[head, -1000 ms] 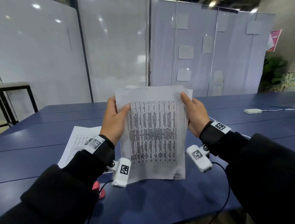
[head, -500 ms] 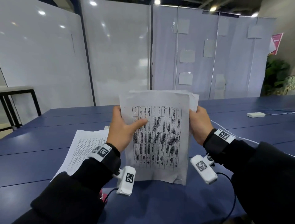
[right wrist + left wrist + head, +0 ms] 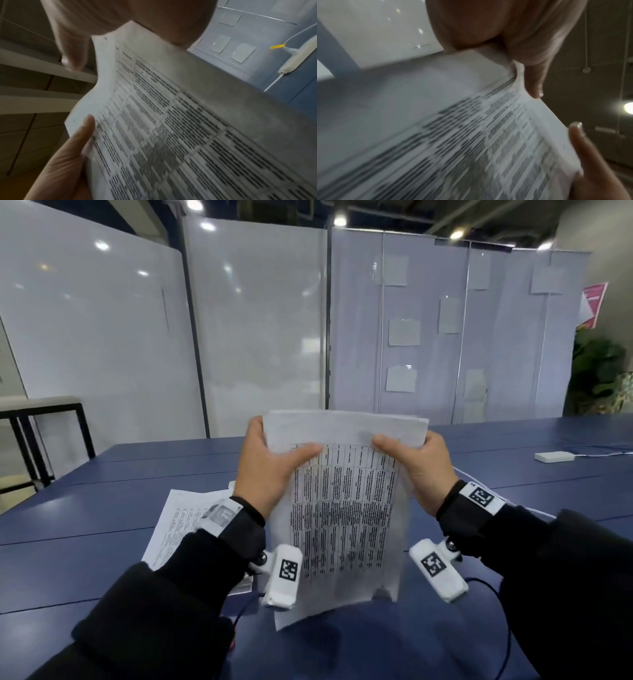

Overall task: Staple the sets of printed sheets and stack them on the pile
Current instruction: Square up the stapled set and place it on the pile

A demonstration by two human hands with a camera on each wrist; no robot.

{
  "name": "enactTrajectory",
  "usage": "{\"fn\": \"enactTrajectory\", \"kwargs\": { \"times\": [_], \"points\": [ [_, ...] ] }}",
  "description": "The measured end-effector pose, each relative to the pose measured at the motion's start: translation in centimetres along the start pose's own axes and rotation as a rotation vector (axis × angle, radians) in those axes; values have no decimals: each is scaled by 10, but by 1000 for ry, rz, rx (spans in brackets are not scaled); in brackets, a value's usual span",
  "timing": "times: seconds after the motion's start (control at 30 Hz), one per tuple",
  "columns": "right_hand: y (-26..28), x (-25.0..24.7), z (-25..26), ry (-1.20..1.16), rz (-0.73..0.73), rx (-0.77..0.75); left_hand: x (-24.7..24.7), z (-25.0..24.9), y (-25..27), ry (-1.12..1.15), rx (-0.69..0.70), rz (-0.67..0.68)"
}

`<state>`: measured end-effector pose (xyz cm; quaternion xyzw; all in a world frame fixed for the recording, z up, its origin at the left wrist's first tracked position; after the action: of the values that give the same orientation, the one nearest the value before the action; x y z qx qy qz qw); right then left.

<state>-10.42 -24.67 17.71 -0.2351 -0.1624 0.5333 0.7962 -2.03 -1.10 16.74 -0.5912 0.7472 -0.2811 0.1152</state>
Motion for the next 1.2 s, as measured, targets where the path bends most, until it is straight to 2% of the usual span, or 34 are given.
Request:
{"fn": "enactTrajectory", "kwargs": {
  "times": [0.07,0.23,0.33,0.4,0.53,0.7,0.77,0.93,1.1,1.2],
  "points": [
    [-4,-5,2,-33,16,15,-9,-2,-5,49,-2,-50],
    [0,8,-8,2,77,66,9,11,12,7,-89,86],
    [-4,6,1,-14,8,65,2,7,4,23,-57,38],
    [-8,0,2,-43,17,82,-9,12,0,52,-75,3],
    [-2,12,-6,-28,20,123,3,18,8,42,-94,27],
    [-22,15,29,-54,-54,53,14,-28,-15,-49,34,-19],
    [-25,12,23,-62,-57,65,5,-22,-14,-54,6,-37],
    [1,13,-29,29,-32,152,-10,31,20,-36,-133,-24],
    [-18,19,-6,28,-30,103,-9,9,-1,-85,-91,-62],
    [-19,22,-12,0,16,141,-9,8,0,-66,-82,-54]
  ]
}}
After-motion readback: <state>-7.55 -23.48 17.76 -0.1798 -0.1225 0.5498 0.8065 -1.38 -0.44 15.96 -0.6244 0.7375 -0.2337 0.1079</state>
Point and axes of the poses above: each hand's wrist, its own y-axis away from the middle knuckle, its own x-axis out of the palm, z = x × y, the point moved 6 cm from there along -y, towards the middle knuckle, and after that the axes turned 9 degrees about y, right-handed, at the moved point
